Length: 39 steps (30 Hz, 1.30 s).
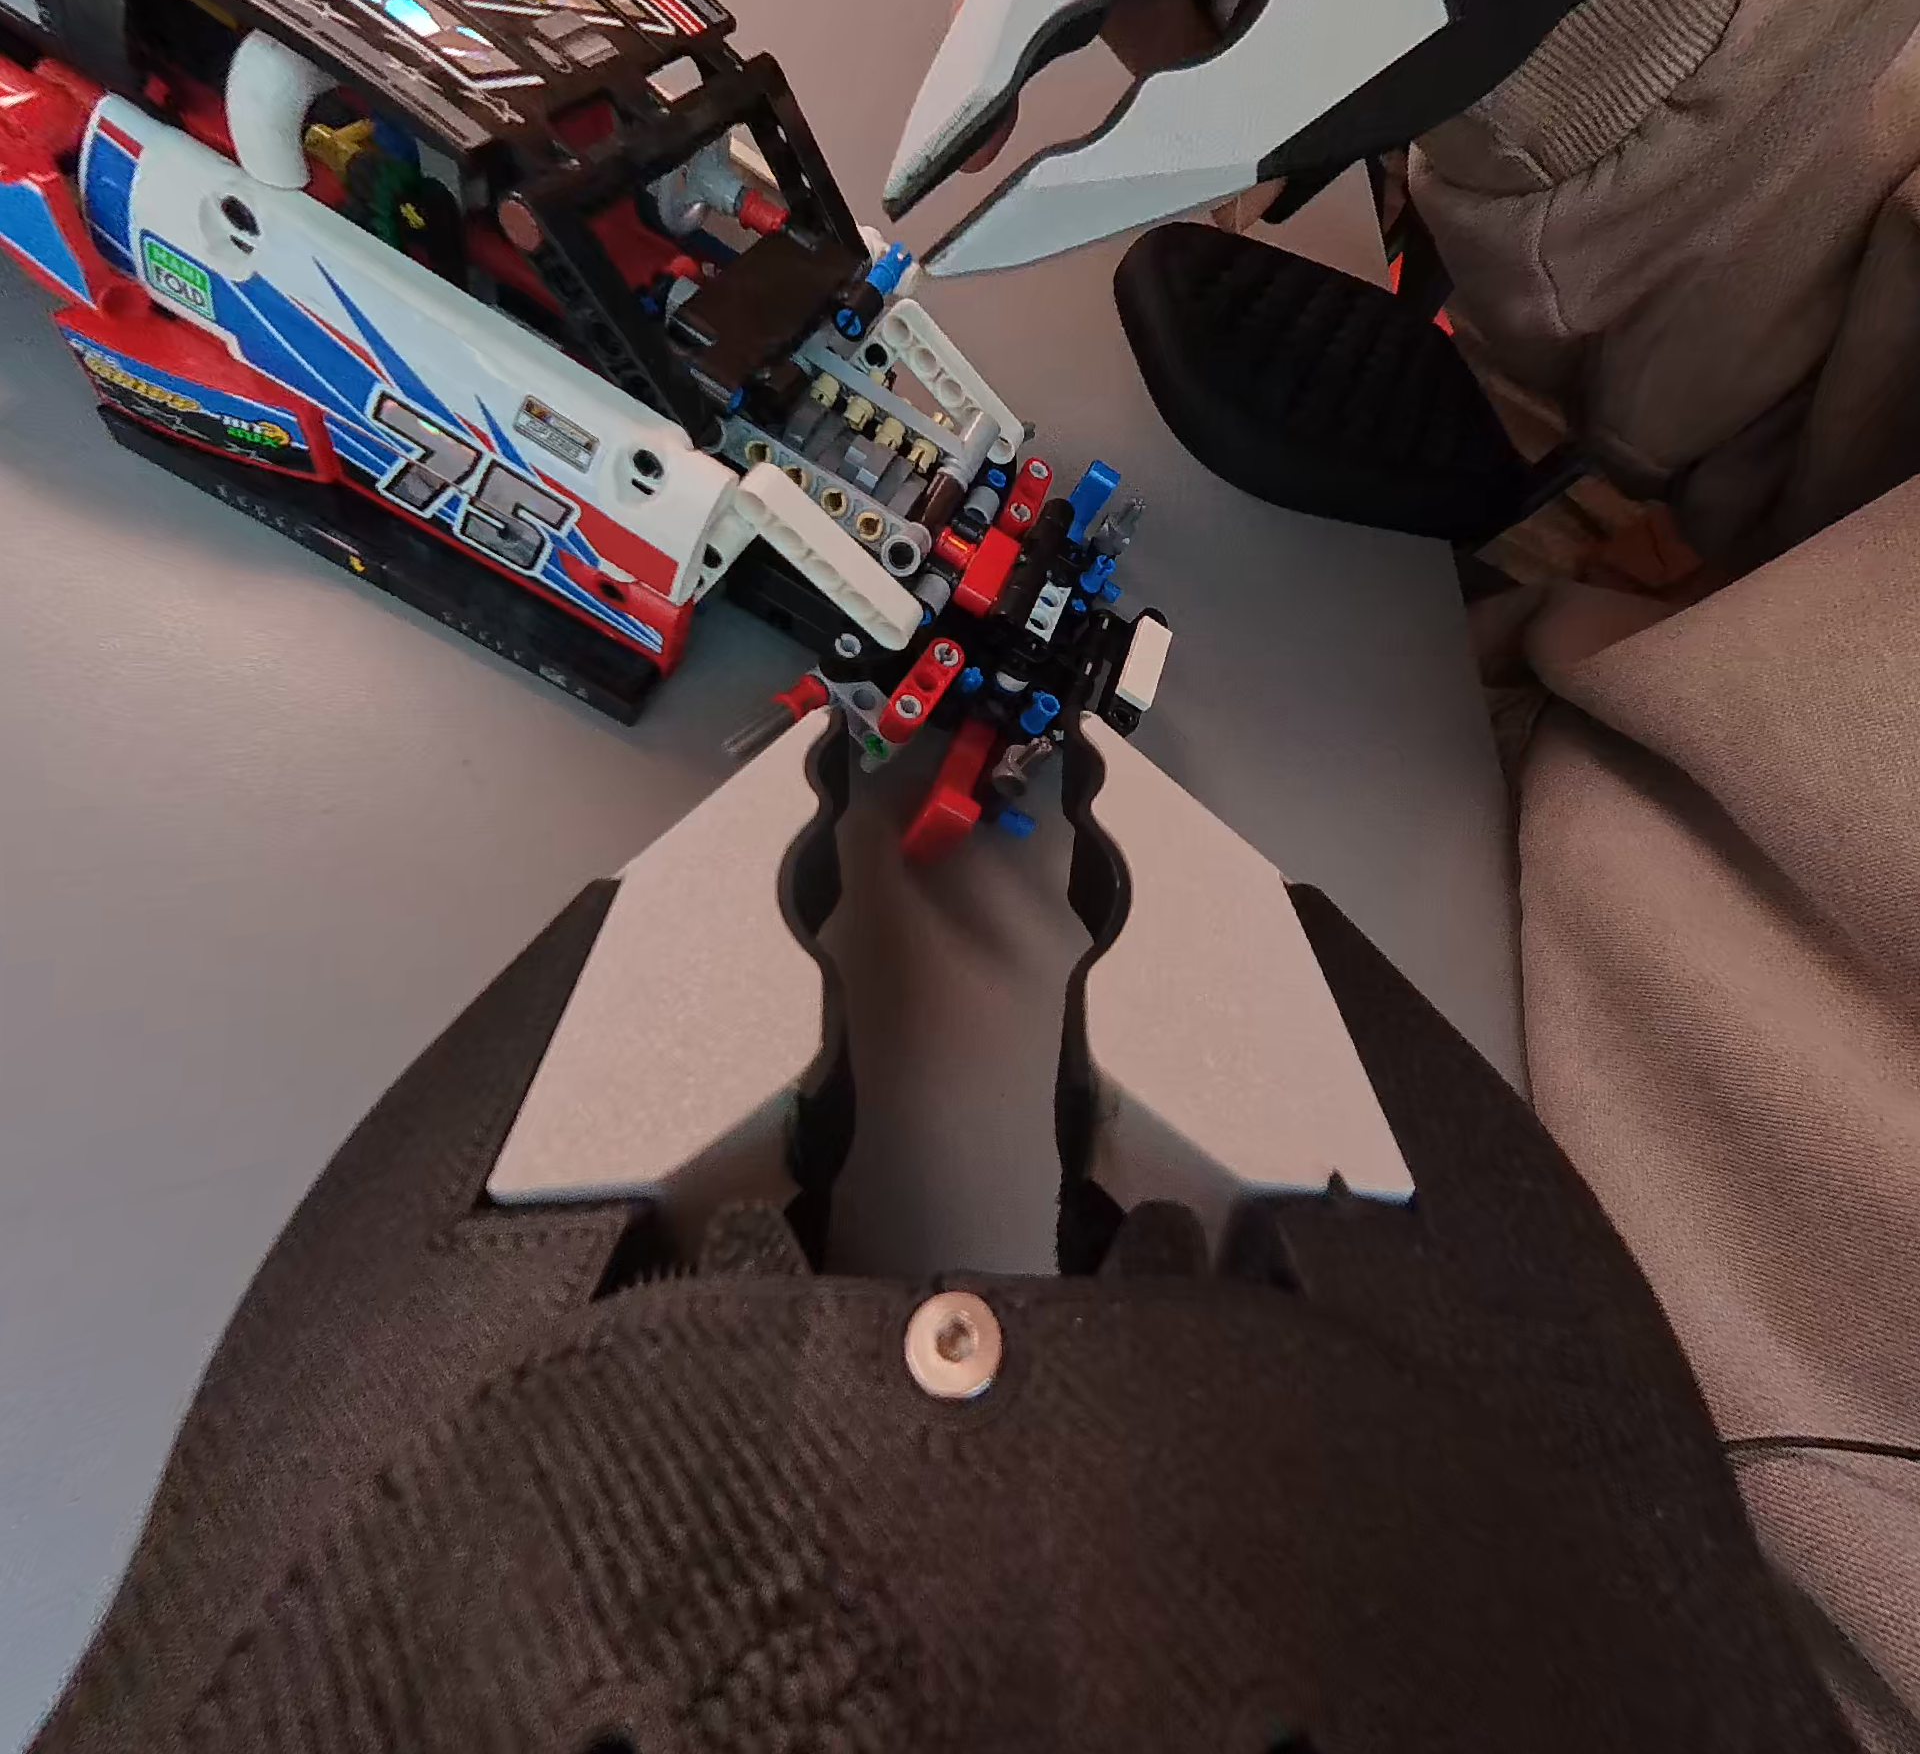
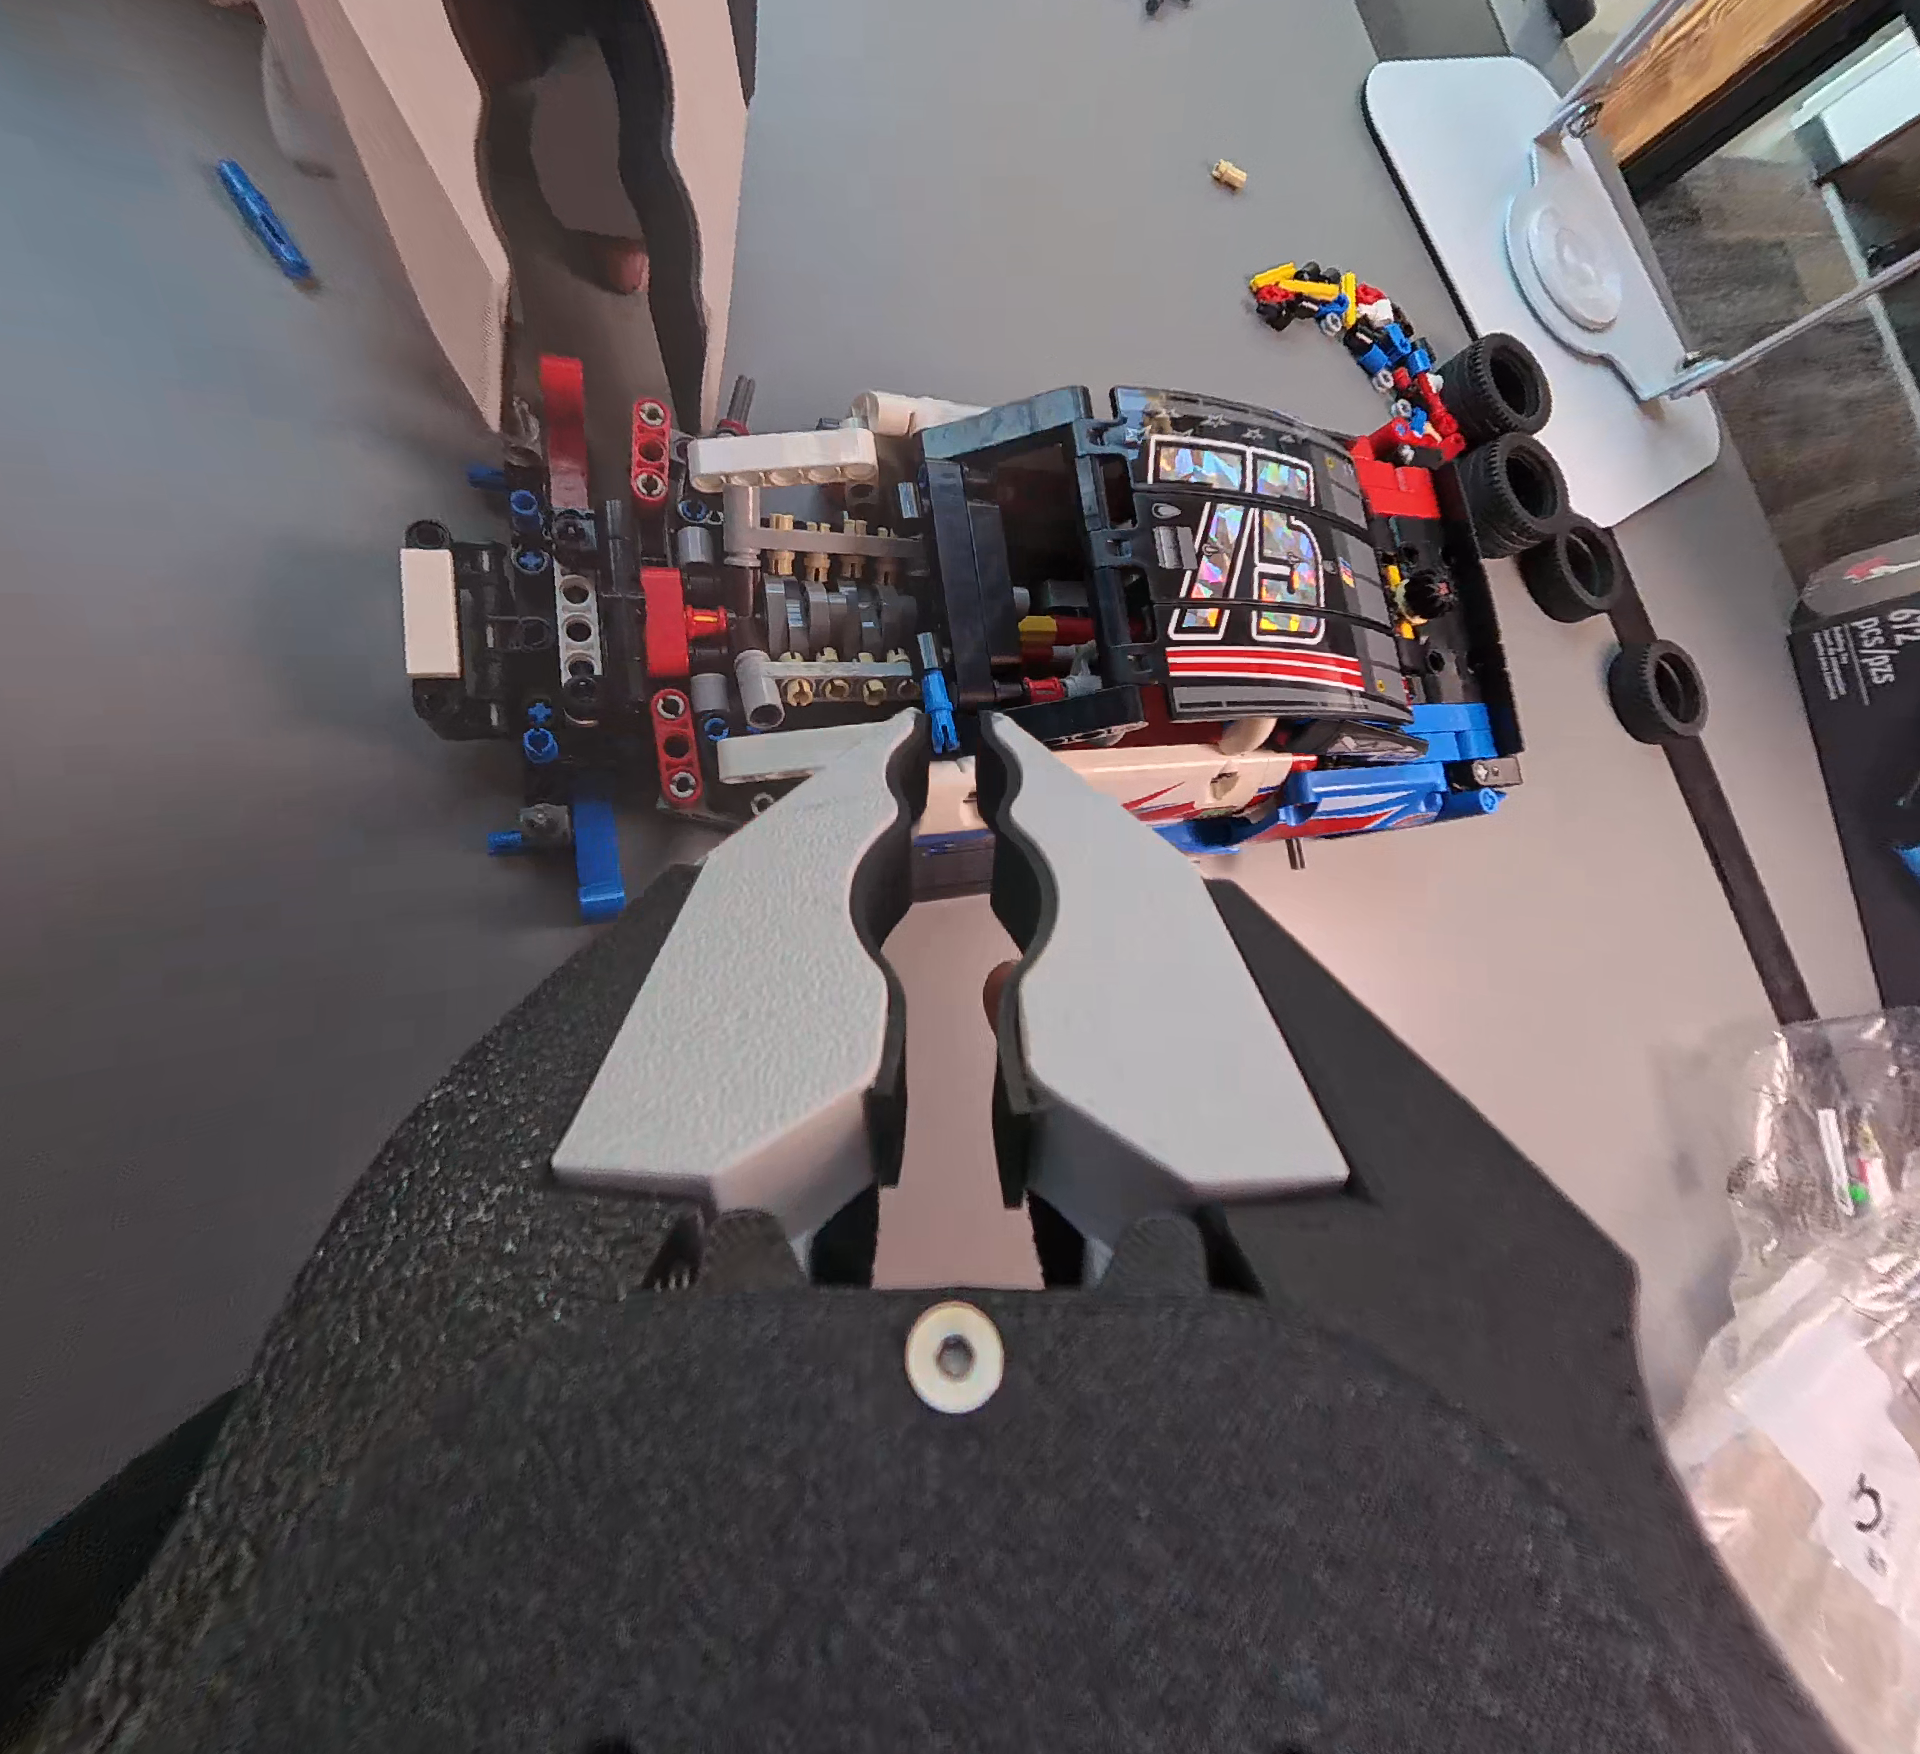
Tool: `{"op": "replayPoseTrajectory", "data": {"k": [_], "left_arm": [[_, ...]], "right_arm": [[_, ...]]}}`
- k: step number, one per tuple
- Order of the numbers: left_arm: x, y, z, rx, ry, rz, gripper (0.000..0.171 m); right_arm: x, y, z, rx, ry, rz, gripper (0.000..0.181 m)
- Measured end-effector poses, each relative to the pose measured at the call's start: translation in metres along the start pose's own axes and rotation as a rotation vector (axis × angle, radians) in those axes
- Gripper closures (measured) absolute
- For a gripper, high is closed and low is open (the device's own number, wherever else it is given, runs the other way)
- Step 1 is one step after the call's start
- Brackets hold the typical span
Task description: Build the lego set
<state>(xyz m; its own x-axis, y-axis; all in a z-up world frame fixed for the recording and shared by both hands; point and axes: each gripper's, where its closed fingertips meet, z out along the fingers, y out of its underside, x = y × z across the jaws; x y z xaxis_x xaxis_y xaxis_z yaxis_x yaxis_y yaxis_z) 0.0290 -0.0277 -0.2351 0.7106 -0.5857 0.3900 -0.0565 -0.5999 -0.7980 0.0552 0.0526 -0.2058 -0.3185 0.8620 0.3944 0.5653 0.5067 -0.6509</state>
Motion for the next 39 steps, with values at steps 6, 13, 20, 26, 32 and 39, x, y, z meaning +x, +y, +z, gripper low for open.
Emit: {"op": "replayPoseTrajectory", "data": {"k": [6,13,20,26,32,39], "left_arm": [[-0.001,0.0,-0.001,0.007,-0.001,-0.015,0.133],[-0.002,-0.001,-0.002,0.015,-0.001,-0.027,0.133],[-0.004,-0.002,-0.002,0.02,0.003,-0.046,0.135],[-0.004,-0.002,-0.003,0.022,-0.009,-0.04,0.134],[-0.003,-0.001,-0.002,0.017,-0.015,-0.029,0.133],[-0.003,-0.001,-0.002,0.013,-0.019,-0.021,0.133]], "right_arm": [[-0.004,0.006,0.006,-0.04,-0.016,0.02,0.181],[0.001,0.003,-0.002,0.005,-0.001,0.068,0.179],[-0.002,-0.004,-0.001,-0.014,0.02,0.104,0.174],[-0.002,0.0,0.011,-0.118,0.175,0.016,0.175],[-0.004,0.001,0.013,-0.232,0.355,-0.274,0.18],[-0.002,0.0,0.014,-0.349,0.336,-0.667,0.181]]}}
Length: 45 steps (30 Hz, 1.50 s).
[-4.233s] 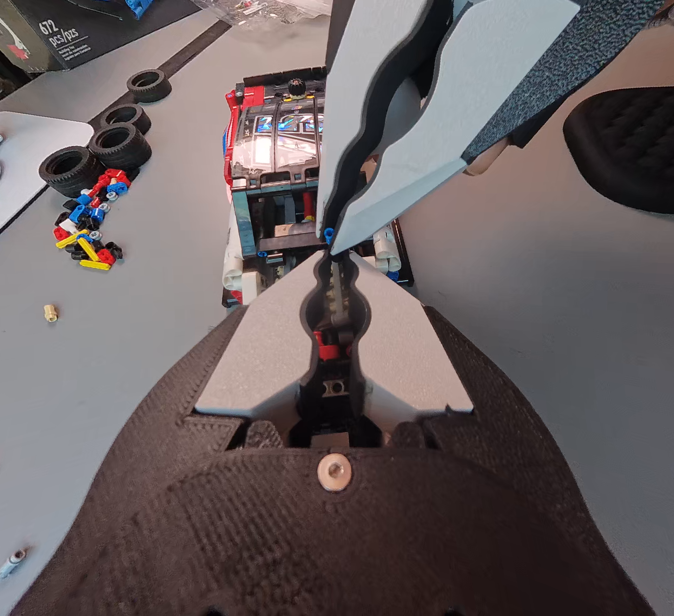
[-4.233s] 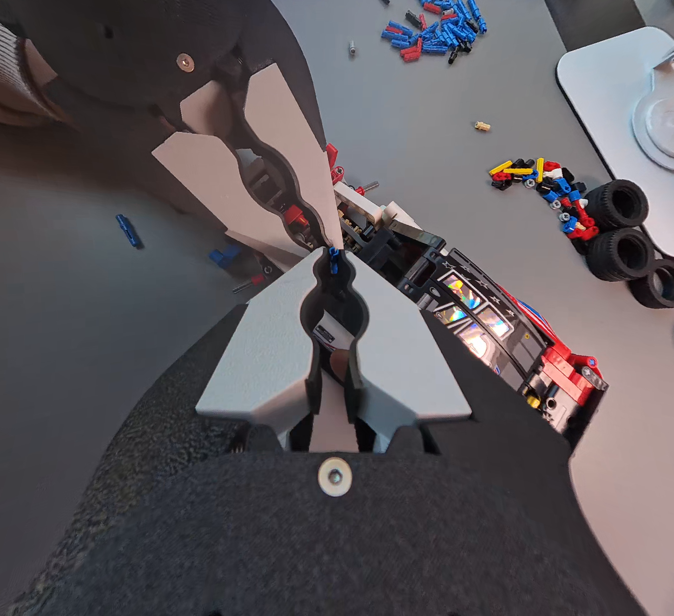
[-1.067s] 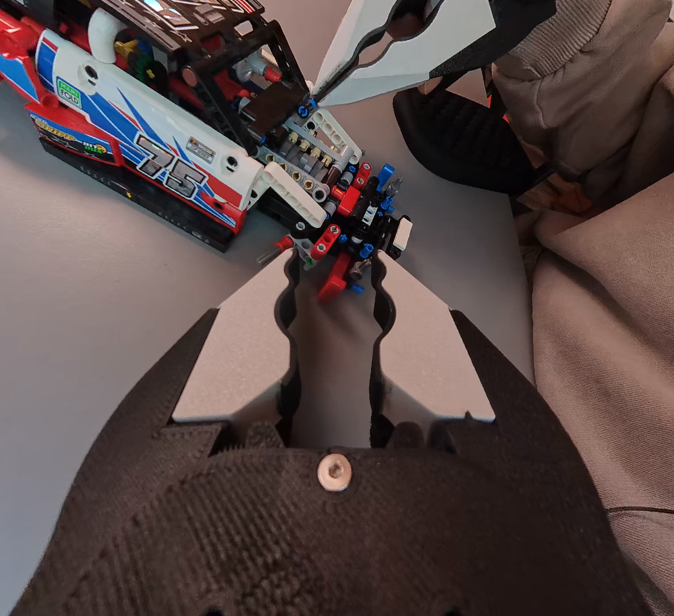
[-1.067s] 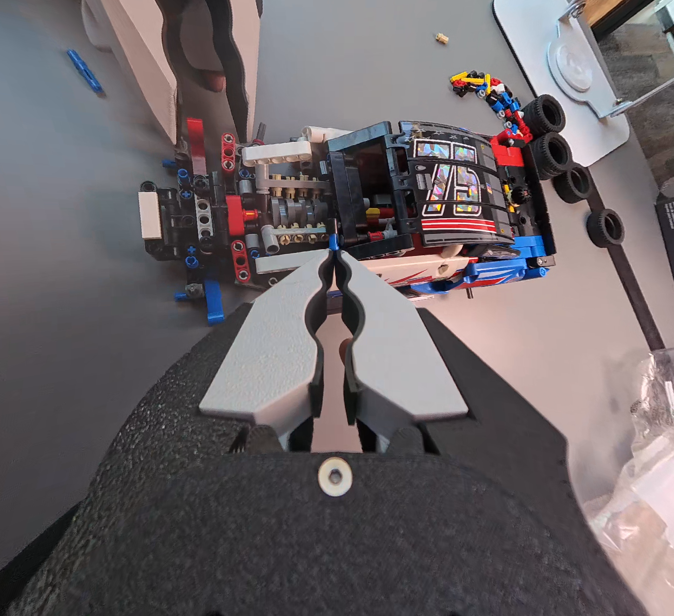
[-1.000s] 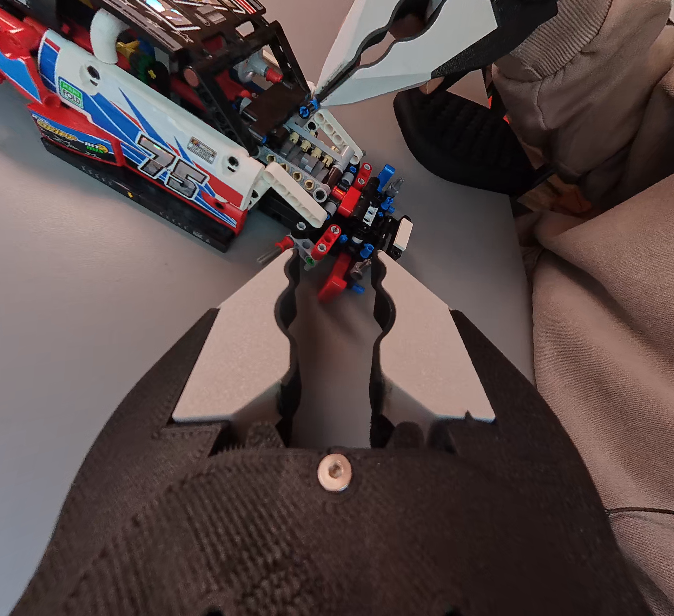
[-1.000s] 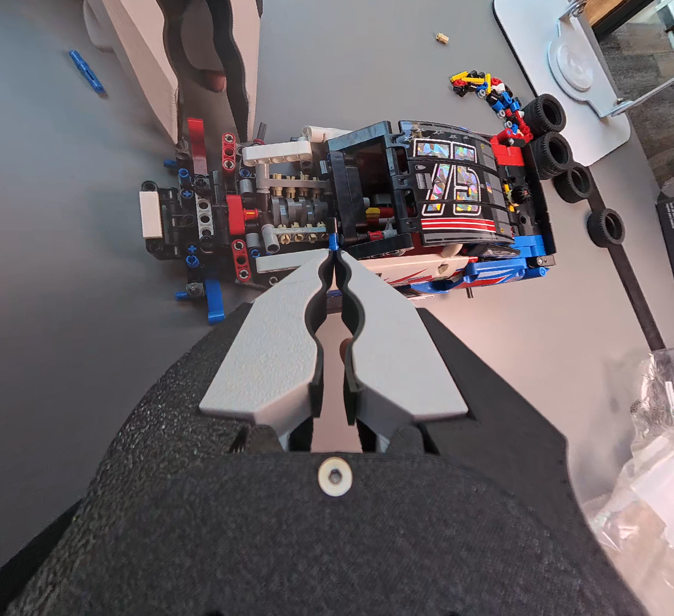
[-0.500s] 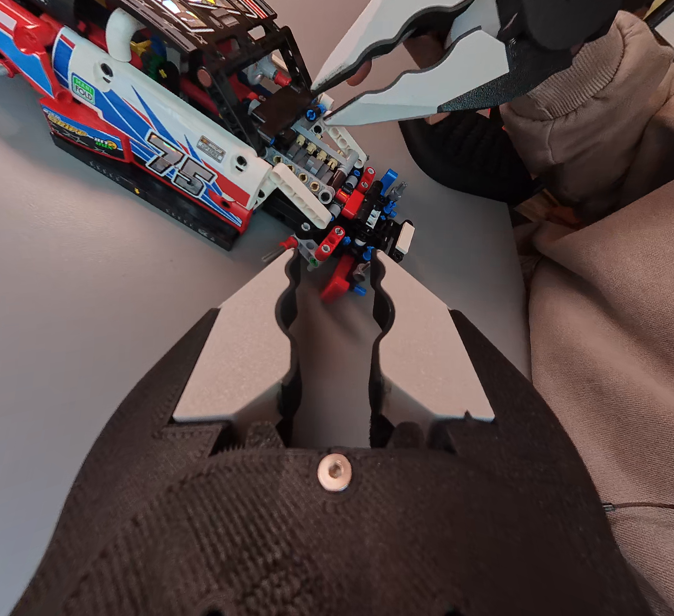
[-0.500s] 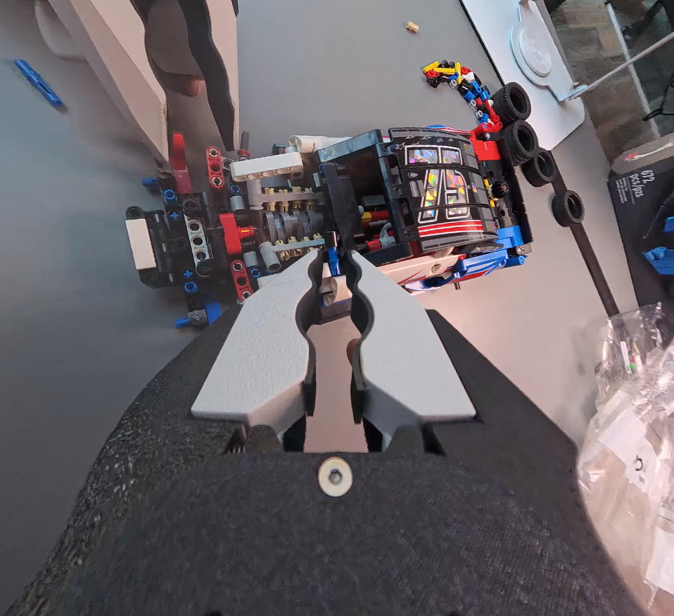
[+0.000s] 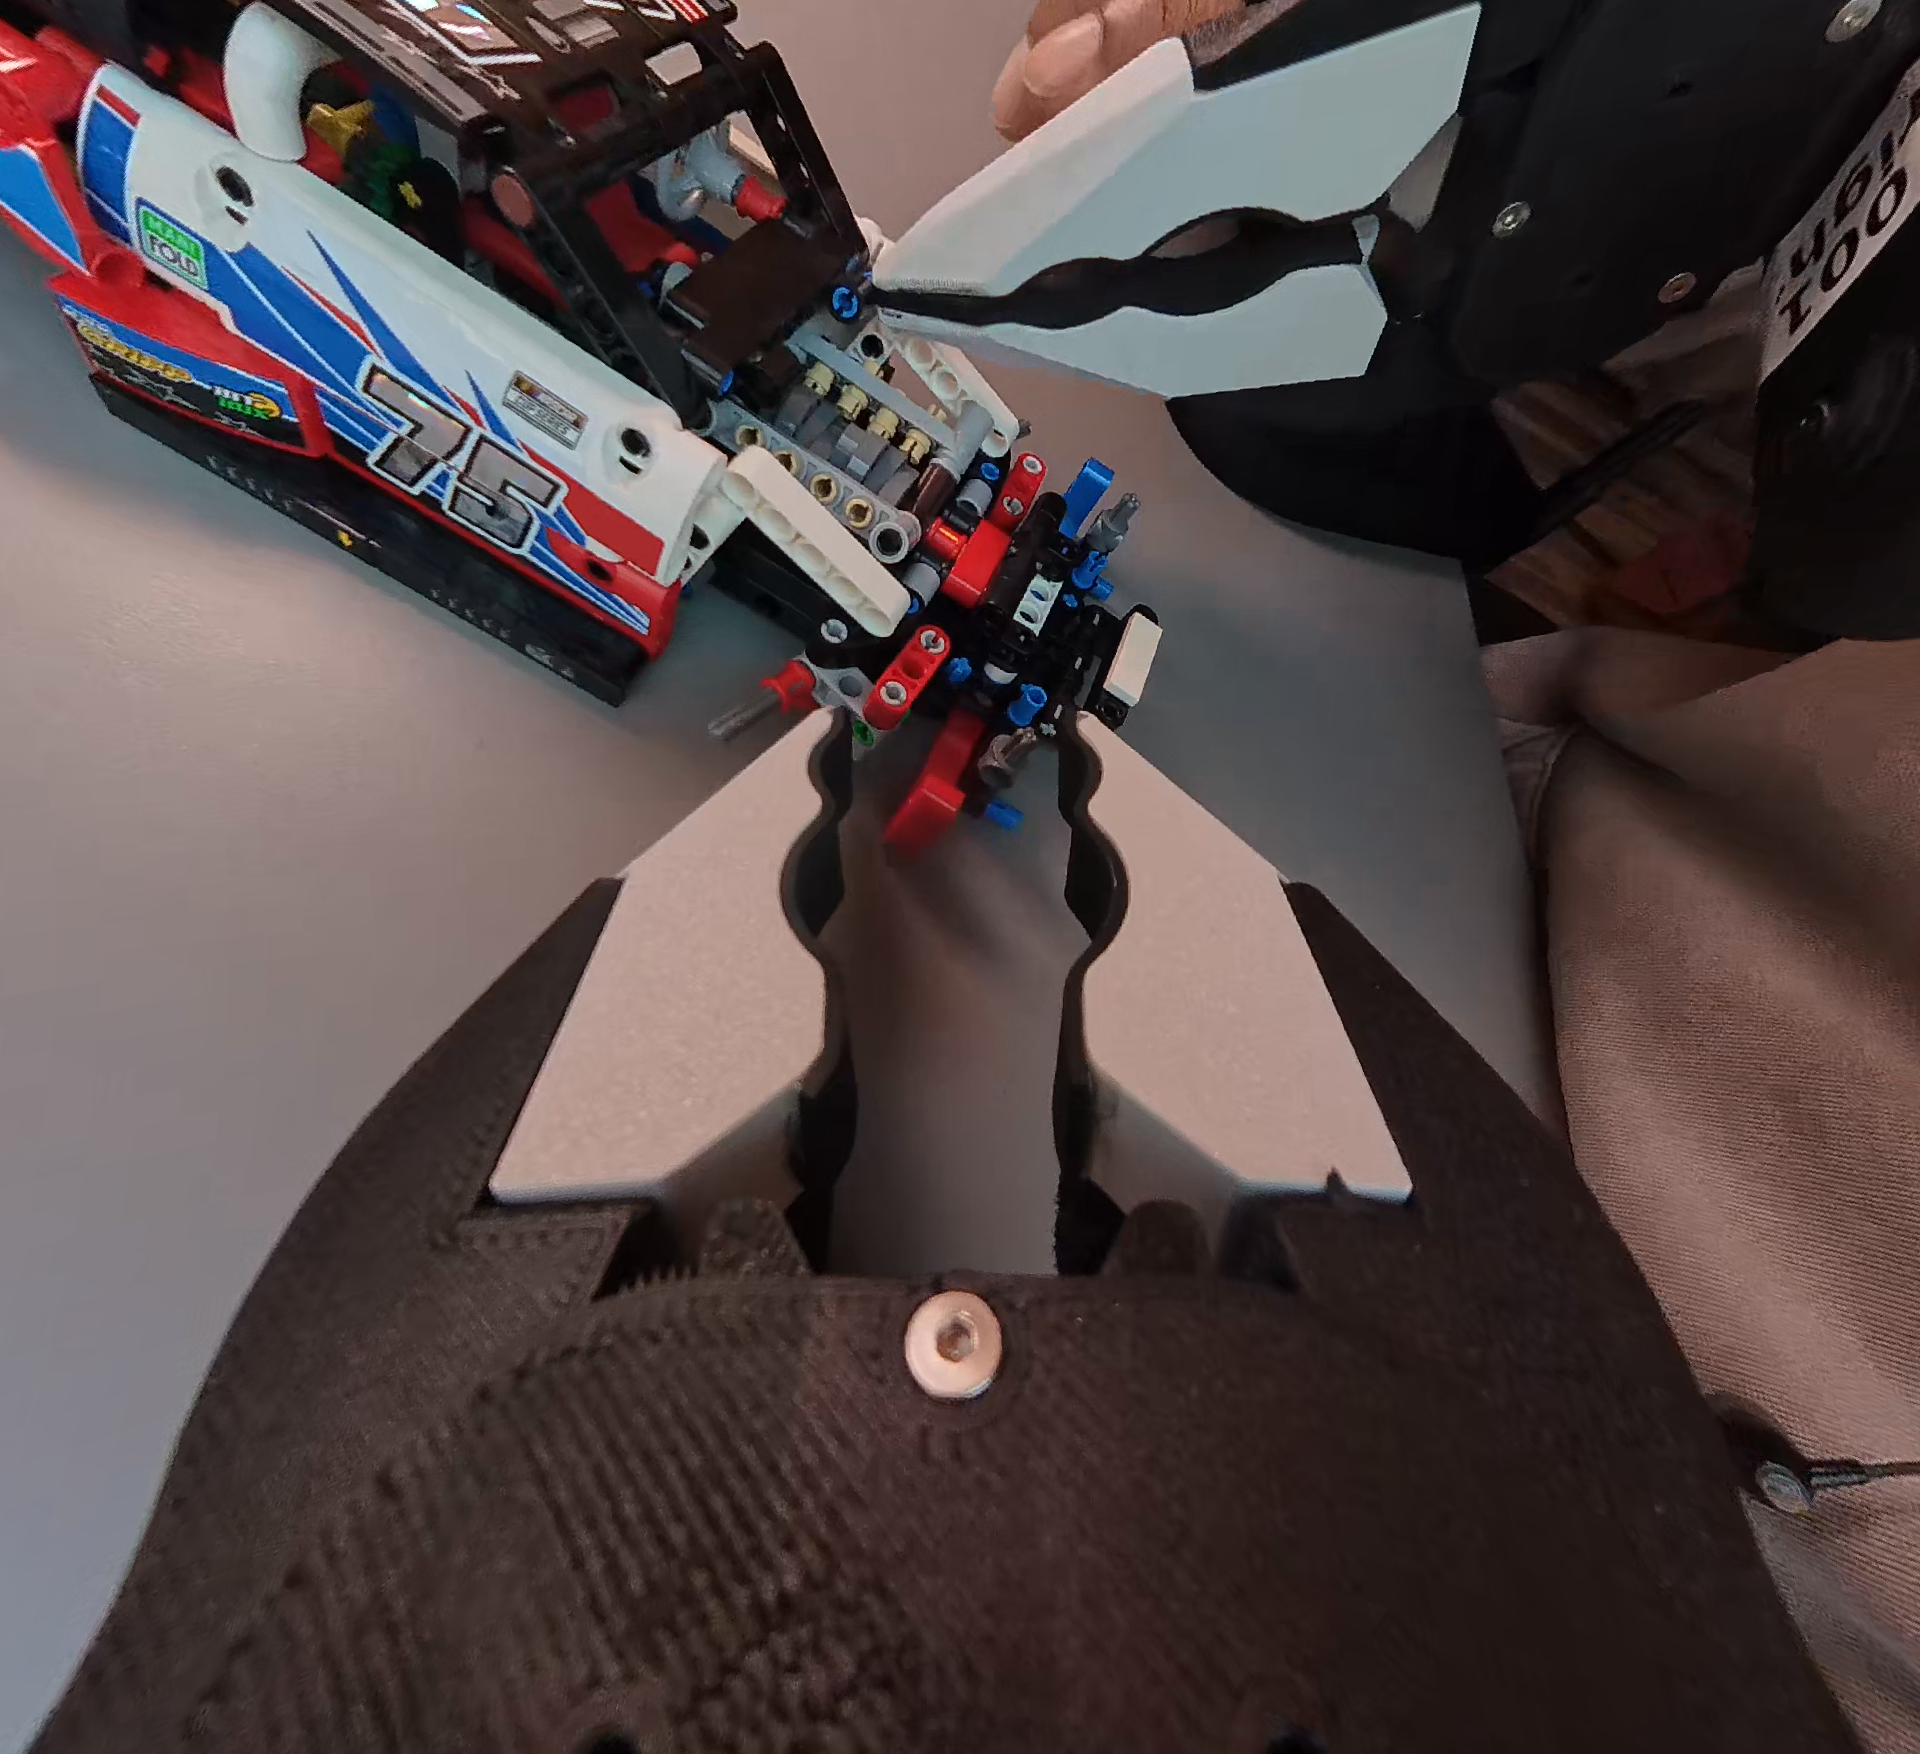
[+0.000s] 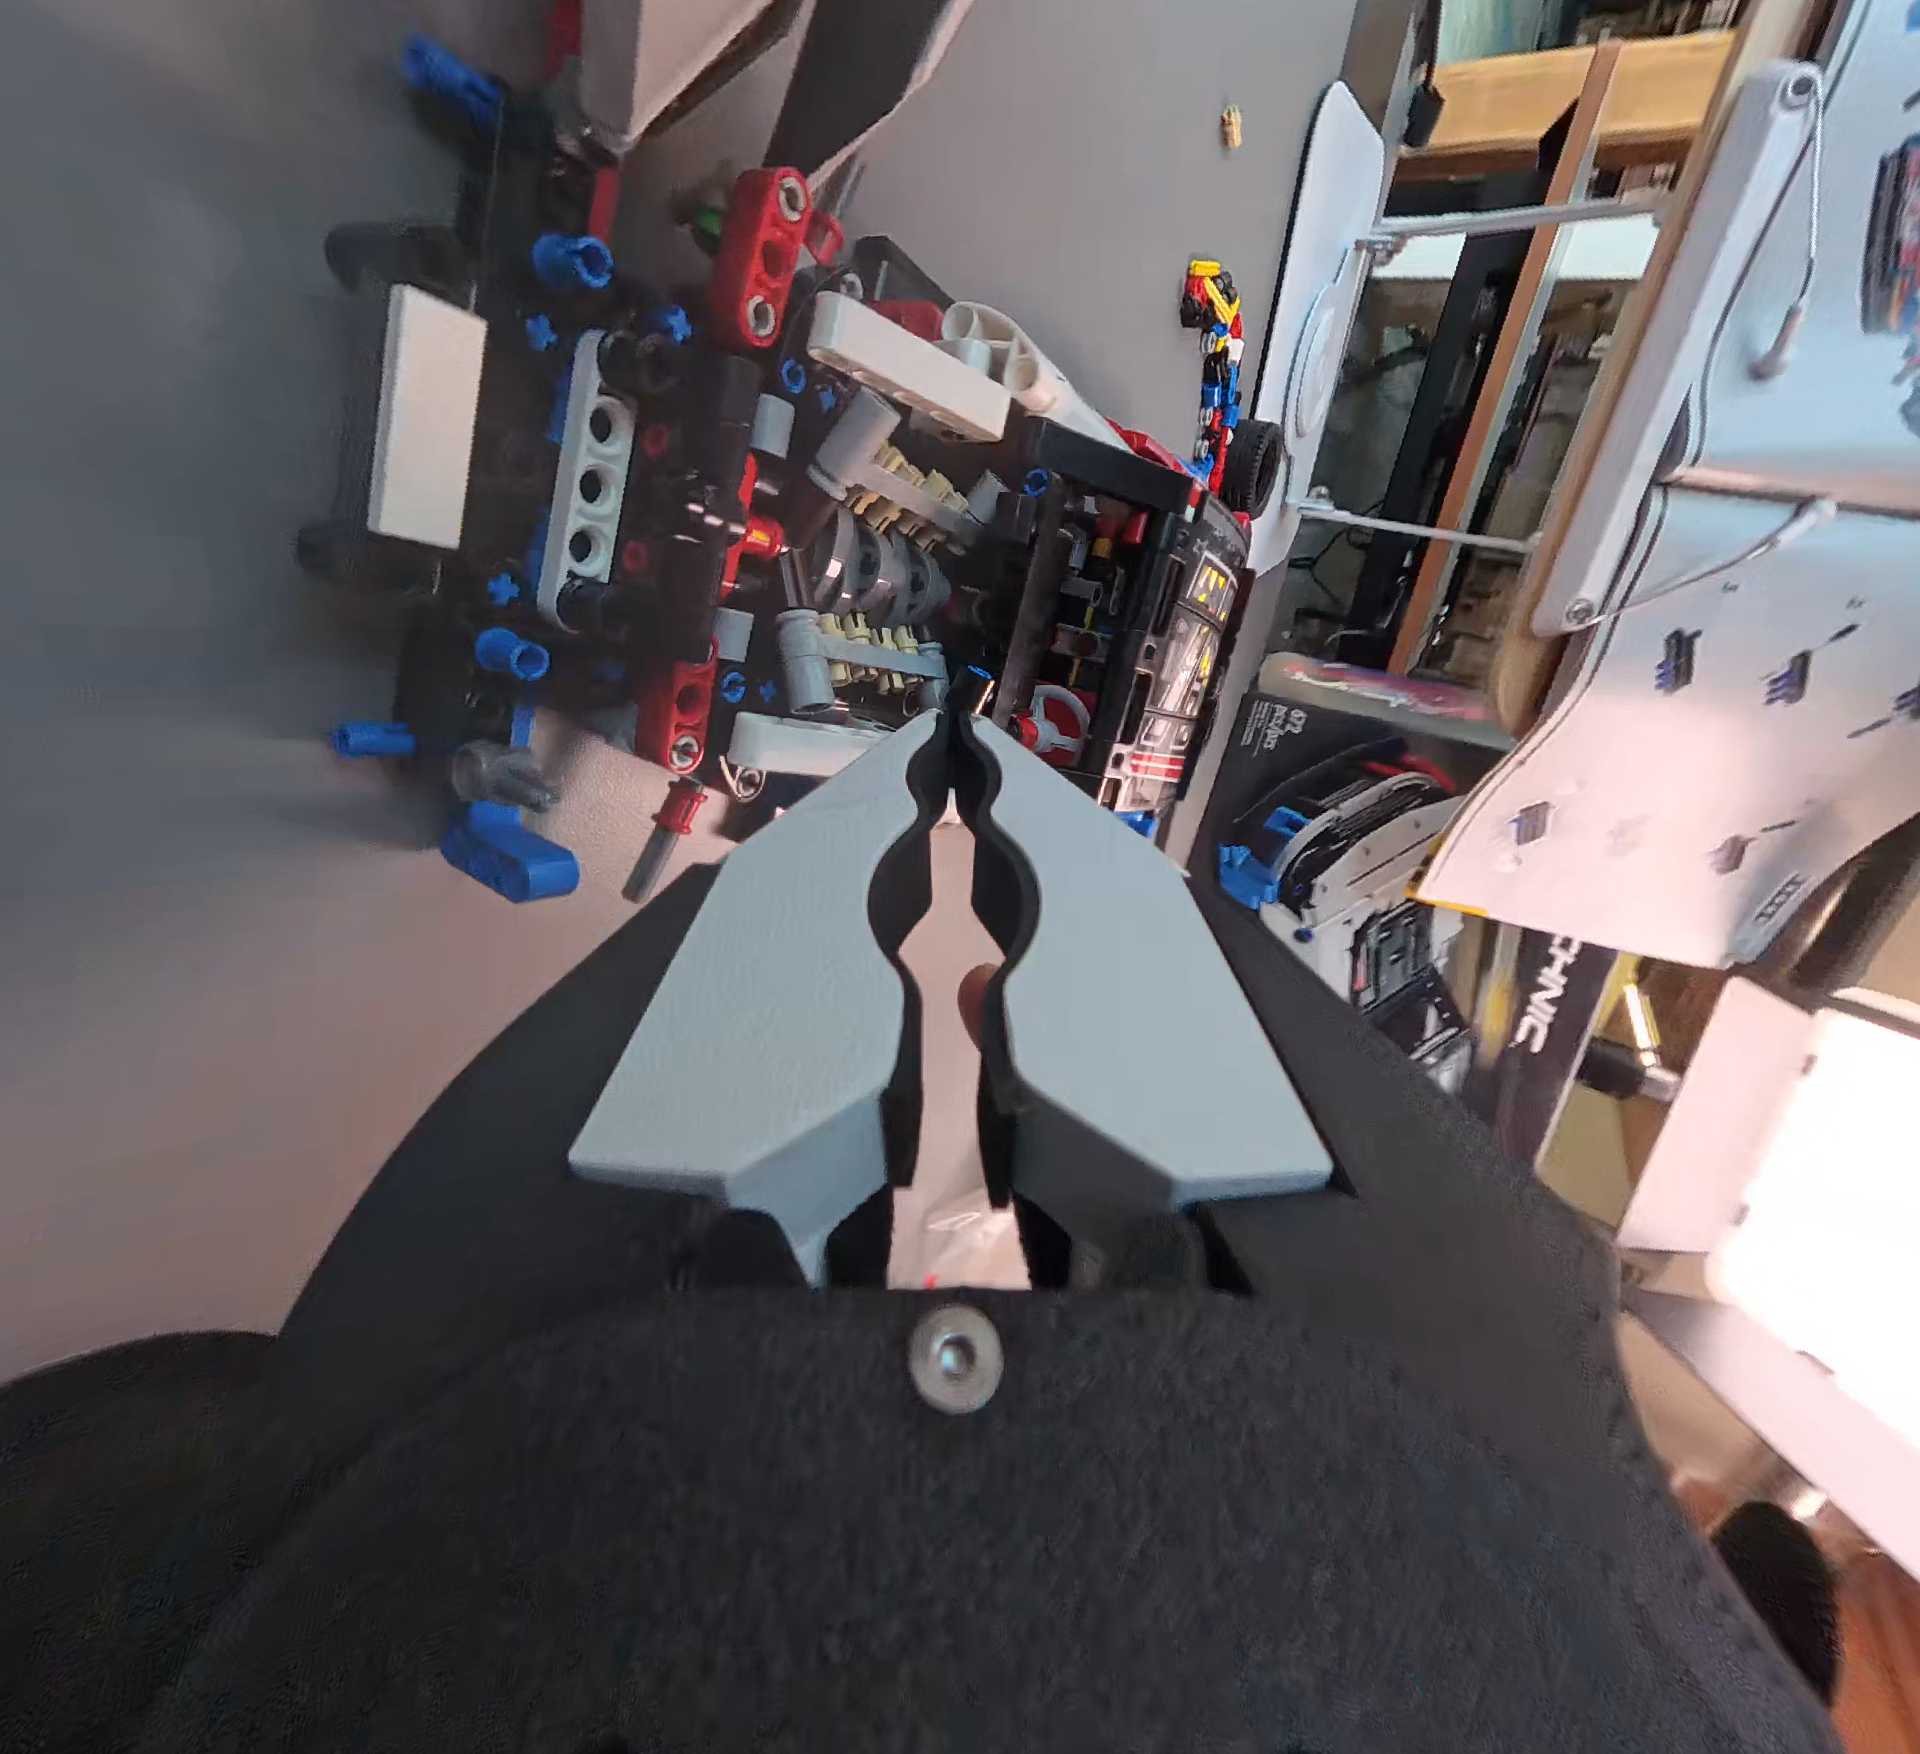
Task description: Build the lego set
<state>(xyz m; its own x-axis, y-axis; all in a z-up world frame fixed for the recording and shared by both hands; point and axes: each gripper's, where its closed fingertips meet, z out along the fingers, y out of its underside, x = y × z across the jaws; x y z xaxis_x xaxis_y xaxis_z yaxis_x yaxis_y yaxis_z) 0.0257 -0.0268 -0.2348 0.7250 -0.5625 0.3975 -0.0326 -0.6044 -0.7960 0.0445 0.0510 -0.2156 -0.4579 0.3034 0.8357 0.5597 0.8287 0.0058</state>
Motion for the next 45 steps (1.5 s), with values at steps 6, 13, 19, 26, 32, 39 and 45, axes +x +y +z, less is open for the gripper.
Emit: {"op": "replayPoseTrajectory", "data": {"k": [6,13,19,26,32,39,45], "left_arm": [[-0.001,0.0,-0.001,0.001,-0.007,0.0,0.133],[-0.007,-0.005,-0.004,0.03,-0.067,0.038,0.126],[-0.009,-0.005,-0.003,0.023,-0.092,0.061,0.125],[-0.01,-0.005,-0.003,0.022,-0.087,0.047,0.126],[-0.009,-0.004,-0.002,0.019,-0.079,0.043,0.126],[-0.008,-0.004,-0.002,0.019,-0.072,0.038,0.126],[-0.008,-0.004,-0.002,0.019,-0.07,0.038,0.126]], "right_arm": [[0.002,0.001,0.0,-0.01,-0.059,0.038,0.18],[0.004,0.003,0.005,0.01,-0.081,0.377,0.16],[0.004,0.009,0.01,-0.039,-0.018,0.161,0.17],[0.004,0.008,0.009,-0.035,-0.045,-0.171,0.172],[0.005,0.012,0.011,-0.067,-0.066,-0.373,0.173],[0.006,0.012,0.01,-0.067,-0.075,-0.445,0.173],[0.019,0.011,0.003,0.085,-0.171,0.106,0.15]]}}
